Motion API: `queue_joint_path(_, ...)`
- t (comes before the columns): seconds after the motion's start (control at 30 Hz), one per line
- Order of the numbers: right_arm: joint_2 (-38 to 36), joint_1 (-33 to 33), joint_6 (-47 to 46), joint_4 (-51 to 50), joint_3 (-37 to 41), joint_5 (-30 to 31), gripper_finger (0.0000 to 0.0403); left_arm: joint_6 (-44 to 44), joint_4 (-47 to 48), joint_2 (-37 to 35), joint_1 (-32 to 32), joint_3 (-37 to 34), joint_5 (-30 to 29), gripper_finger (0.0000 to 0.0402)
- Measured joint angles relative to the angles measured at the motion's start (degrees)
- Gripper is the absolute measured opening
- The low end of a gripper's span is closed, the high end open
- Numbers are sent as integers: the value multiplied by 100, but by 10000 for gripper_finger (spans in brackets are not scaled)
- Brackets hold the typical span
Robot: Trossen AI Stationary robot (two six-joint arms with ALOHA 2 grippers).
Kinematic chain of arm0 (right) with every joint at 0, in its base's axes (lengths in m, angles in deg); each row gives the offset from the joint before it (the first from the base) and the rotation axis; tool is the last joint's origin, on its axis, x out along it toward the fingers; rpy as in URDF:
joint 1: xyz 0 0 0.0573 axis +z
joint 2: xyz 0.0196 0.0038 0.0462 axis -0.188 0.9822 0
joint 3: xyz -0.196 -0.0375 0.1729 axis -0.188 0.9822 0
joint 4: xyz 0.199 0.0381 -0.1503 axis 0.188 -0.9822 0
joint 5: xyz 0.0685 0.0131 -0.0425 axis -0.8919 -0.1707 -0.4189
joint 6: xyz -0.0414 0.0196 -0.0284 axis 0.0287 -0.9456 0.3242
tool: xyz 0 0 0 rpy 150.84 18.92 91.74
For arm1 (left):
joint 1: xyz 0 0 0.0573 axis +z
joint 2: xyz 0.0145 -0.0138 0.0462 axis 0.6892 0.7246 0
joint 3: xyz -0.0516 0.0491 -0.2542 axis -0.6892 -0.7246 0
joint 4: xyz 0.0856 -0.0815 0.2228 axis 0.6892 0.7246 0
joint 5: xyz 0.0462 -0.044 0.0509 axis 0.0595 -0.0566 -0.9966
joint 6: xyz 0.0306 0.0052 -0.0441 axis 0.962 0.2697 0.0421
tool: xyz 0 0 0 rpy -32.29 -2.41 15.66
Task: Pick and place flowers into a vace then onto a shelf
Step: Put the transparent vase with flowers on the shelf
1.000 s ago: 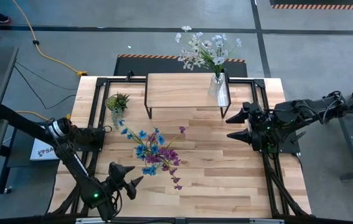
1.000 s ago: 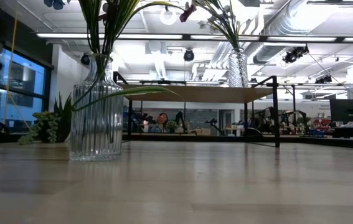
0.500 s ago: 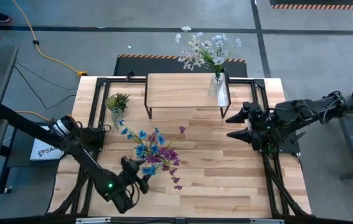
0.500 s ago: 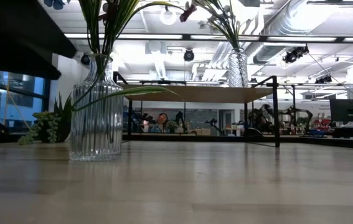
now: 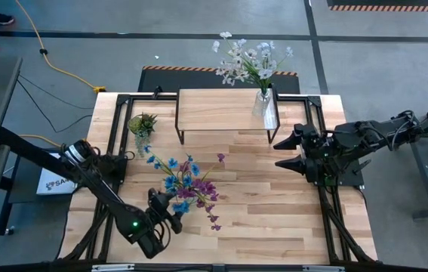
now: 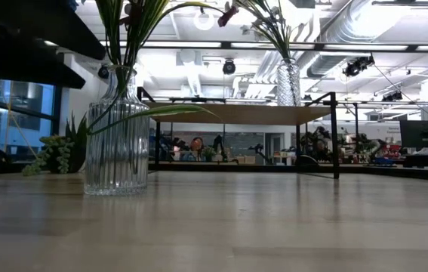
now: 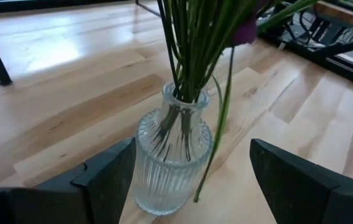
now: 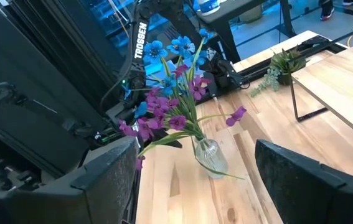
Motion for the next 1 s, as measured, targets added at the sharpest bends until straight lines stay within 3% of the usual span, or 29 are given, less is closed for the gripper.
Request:
queue_joint_path(0.33,0,1,51,18,0,2,316,1035,-652,2,342,2,157,344)
queue_joint_path(1.0,0,1,99,34,0,0,316,1289,-833,3,570,-156,234,342)
